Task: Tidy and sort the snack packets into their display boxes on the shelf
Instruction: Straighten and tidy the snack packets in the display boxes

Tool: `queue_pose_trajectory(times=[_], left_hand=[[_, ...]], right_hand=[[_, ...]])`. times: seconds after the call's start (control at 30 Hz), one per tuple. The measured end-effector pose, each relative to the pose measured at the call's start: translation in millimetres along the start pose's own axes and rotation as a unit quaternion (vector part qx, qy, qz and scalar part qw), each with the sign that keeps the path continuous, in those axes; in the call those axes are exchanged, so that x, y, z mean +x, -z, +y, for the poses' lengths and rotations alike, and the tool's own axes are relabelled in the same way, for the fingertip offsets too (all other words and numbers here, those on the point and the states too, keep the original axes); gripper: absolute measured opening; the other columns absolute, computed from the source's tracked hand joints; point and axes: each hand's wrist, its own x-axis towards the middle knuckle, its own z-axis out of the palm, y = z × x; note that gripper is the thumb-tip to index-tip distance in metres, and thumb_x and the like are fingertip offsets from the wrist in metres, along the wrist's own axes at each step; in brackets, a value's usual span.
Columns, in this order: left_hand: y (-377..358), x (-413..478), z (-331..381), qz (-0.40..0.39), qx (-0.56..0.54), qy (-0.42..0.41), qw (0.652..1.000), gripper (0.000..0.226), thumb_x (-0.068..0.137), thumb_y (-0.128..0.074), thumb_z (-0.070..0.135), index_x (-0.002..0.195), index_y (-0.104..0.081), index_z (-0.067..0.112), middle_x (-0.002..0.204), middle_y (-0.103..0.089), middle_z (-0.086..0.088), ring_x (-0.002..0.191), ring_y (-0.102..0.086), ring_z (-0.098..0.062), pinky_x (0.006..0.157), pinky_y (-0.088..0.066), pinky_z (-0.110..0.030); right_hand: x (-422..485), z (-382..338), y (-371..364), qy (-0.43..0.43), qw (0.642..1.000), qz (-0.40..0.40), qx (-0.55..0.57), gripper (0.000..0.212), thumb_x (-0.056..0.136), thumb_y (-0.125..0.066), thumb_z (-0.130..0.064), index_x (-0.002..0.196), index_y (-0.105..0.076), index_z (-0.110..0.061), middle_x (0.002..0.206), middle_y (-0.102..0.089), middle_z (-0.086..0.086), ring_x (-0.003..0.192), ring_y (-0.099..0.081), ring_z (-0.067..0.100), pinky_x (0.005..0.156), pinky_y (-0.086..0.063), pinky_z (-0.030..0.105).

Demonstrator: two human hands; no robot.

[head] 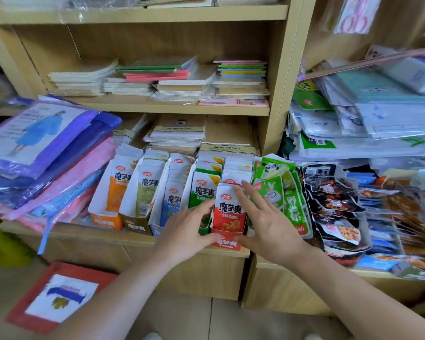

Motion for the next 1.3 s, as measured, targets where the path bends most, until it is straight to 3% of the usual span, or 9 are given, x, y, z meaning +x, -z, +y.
queue_pose_trajectory(times=[0.17, 0.33, 0.57, 0.7, 0.8, 0.9, 1.03, 1.17, 1.3], left_hand=[[-14.7, 1.9, -1.2, 0.09, 0.058, 0.012, 0.994, 0.077, 0.086, -0.067, 0.062, 0.152, -0.035, 0.04, 0.128, -0.067, 0.014, 0.104, -0.069, -0.009, 0.083, -0.059, -0.031], [-23.6, 2.9, 3.4, 0.122, 0.056, 0.026, 0.991, 0.074, 0.083, -0.068, 0.065, 0.147, -0.044, 0.037, 0.12, -0.07, 0.016, 0.097, -0.069, -0.007, 0.077, -0.056, -0.029], [-6.8, 23.4, 15.2, 0.177, -0.026, 0.003, 0.984, 0.082, 0.081, -0.068, 0.063, 0.151, -0.038, 0.031, 0.144, -0.051, 0.015, 0.129, -0.049, -0.007, 0.099, -0.047, -0.03], [3.1, 36.7, 27.9, 0.068, 0.0, -0.076, 0.995, 0.085, 0.087, -0.071, 0.052, 0.157, -0.028, 0.031, 0.154, -0.033, 0.021, 0.145, -0.025, -0.002, 0.114, -0.03, -0.031], [0.8, 32.1, 18.1, 0.106, 0.0, -0.095, 0.99, 0.055, 0.086, -0.072, 0.05, 0.136, -0.06, 0.032, 0.133, -0.059, 0.02, 0.126, -0.051, -0.004, 0.097, -0.044, -0.027], [-3.4, 20.7, 10.1, 0.137, -0.007, -0.113, 0.984, 0.044, 0.084, -0.076, 0.046, 0.125, -0.069, 0.031, 0.116, -0.07, 0.015, 0.107, -0.057, 0.001, 0.088, -0.047, -0.022], [-4.4, 8.1, 6.7, 0.165, -0.023, -0.134, 0.977, 0.044, 0.082, -0.083, 0.033, 0.123, -0.07, 0.026, 0.109, -0.074, 0.01, 0.09, -0.059, 0.003, 0.075, -0.054, -0.02], [0.4, 15.0, 6.6, 0.181, 0.048, -0.135, 0.973, 0.054, 0.079, -0.081, 0.045, 0.128, -0.067, 0.029, 0.121, -0.07, 0.012, 0.107, -0.065, -0.007, 0.082, -0.06, -0.033], [0.8, 27.0, 16.3, 0.127, 0.131, -0.139, 0.973, 0.082, 0.079, -0.073, 0.056, 0.151, -0.043, 0.028, 0.154, -0.043, 0.011, 0.136, -0.042, -0.012, 0.108, -0.041, -0.038]], right_hand=[[3.8, 6.2, -4.3, -0.029, 0.999, -0.033, -0.013, 0.113, 0.084, -0.075, -0.046, 0.157, 0.009, -0.032, 0.165, 0.018, -0.012, 0.143, -0.036, 0.025, 0.107, -0.044, 0.044], [20.0, 24.9, 2.6, 0.011, 0.998, -0.062, 0.032, 0.111, 0.078, -0.08, -0.025, 0.159, -0.004, -0.034, 0.163, 0.017, -0.022, 0.096, -0.067, 0.021, 0.073, -0.057, 0.042], [16.2, 23.7, 23.7, 0.011, 0.982, 0.007, 0.187, 0.088, 0.076, -0.085, -0.031, 0.15, -0.039, -0.03, 0.153, -0.039, -0.013, 0.138, -0.037, 0.002, 0.114, -0.036, 0.029], [7.3, 18.9, 32.2, 0.018, 0.977, 0.051, 0.204, 0.058, 0.081, -0.081, -0.017, 0.135, -0.061, -0.021, 0.132, -0.058, -0.016, 0.125, -0.05, -0.004, 0.103, -0.037, 0.009], [2.7, 22.0, 36.6, -0.022, 0.966, 0.059, 0.252, 0.038, 0.084, -0.08, -0.02, 0.121, -0.071, -0.023, 0.114, -0.069, -0.018, 0.106, -0.059, -0.007, 0.082, -0.043, 0.005], [3.4, 28.1, 41.4, -0.078, 0.953, 0.079, 0.282, 0.039, 0.082, -0.08, -0.031, 0.119, -0.068, -0.029, 0.104, -0.066, -0.019, 0.098, -0.06, -0.002, 0.079, -0.047, 0.015], [15.0, 33.6, 42.0, -0.122, 0.942, -0.037, 0.311, 0.072, 0.085, -0.074, -0.045, 0.148, -0.043, -0.029, 0.148, -0.046, -0.011, 0.136, -0.041, 0.008, 0.108, -0.039, 0.029], [21.3, 31.1, 42.4, -0.1, 0.933, -0.085, 0.334, 0.062, 0.092, -0.067, -0.042, 0.148, -0.044, -0.03, 0.153, -0.042, -0.013, 0.142, -0.034, 0.004, 0.115, -0.028, 0.029], [17.3, 34.0, 47.3, -0.066, 0.938, -0.053, 0.336, 0.033, 0.091, -0.072, -0.026, 0.124, -0.069, -0.024, 0.125, -0.062, -0.022, 0.112, -0.053, -0.017, 0.091, -0.035, 0.01]])
